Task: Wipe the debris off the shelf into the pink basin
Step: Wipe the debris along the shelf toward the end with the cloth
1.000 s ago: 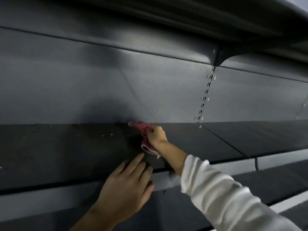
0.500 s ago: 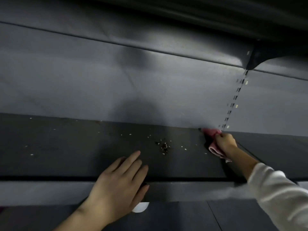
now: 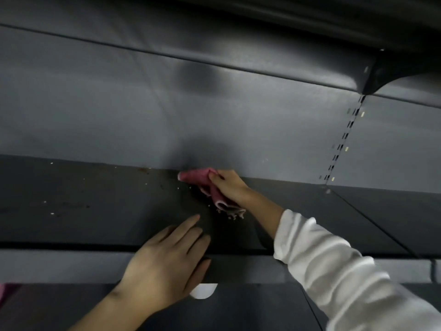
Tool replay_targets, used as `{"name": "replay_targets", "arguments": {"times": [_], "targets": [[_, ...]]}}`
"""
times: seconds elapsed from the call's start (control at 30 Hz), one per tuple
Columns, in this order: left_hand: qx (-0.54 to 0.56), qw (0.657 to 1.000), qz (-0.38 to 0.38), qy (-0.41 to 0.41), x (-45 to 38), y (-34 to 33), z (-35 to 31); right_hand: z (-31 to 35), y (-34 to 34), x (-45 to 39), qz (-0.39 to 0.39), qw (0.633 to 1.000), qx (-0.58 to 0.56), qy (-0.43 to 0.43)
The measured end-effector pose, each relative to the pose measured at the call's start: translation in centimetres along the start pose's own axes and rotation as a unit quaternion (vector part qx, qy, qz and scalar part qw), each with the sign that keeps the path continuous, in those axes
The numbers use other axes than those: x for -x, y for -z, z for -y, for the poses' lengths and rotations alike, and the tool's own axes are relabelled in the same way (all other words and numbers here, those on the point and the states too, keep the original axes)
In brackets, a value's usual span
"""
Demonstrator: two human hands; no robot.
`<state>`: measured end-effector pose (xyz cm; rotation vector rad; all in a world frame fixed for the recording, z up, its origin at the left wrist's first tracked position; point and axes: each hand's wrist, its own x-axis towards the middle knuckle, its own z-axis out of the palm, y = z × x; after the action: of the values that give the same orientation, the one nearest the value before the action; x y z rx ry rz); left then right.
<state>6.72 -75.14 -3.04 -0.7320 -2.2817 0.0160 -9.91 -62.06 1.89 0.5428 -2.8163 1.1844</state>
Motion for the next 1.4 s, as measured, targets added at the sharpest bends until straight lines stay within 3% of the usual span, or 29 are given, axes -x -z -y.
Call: {"name": "replay_targets", "arguments": {"times": [0.2,0.3,0.43,0.53,0.63,0.7,0.77,0.93,1.1,1.17,1.27,1.4], "targets": [[0.001,1.000,-0.003,-0.005,0.0,0.1,-0.1,-3.3,8.6,3.2,-0.096,0.991,-0.088,-0.042],[0.006,1.000,-0.004,-0.008,-0.1,0.0,-0.1,-7.6,12.1,7.2,-0.122,0.984,-0.050,-0.122],[0.008,1.000,-0.008,-0.010,-0.1,-0.1,-0.1,-10.2,11.4,10.3,-0.176,0.952,0.085,-0.234],[0.004,1.000,-0.010,-0.013,-0.1,-0.3,-0.1,-7.1,7.8,9.5,-0.148,0.959,0.104,-0.216],[-0.001,1.000,-0.018,-0.012,-0.1,-0.4,-0.1,-3.6,3.3,7.4,-0.090,0.978,0.153,-0.111],[-0.007,1.000,-0.021,-0.012,-0.1,-0.5,-0.1,-1.4,0.5,6.2,-0.082,0.989,0.118,-0.037],[-0.010,1.000,-0.025,-0.013,-0.1,-0.4,-0.1,0.6,-1.6,5.4,-0.080,0.995,0.048,-0.025],[-0.021,0.999,-0.017,-0.019,-0.1,0.1,0.1,1.7,-1.7,3.9,-0.047,0.998,0.028,-0.039],[-0.030,0.999,0.023,-0.012,1.0,1.2,1.1,-3.1,5.4,3.7,-0.128,0.990,-0.018,-0.050],[-0.034,0.999,0.029,-0.006,1.7,1.7,2.1,-6.4,8.3,4.2,-0.153,0.981,-0.001,-0.115],[-0.037,0.999,0.036,-0.013,2.9,2.4,3.6,-9.7,9.7,4.0,-0.127,0.969,0.086,-0.192],[-0.012,0.997,0.058,-0.049,3.8,3.2,5.7,-7.5,6.2,1.6,-0.090,0.968,0.159,-0.173]]}}
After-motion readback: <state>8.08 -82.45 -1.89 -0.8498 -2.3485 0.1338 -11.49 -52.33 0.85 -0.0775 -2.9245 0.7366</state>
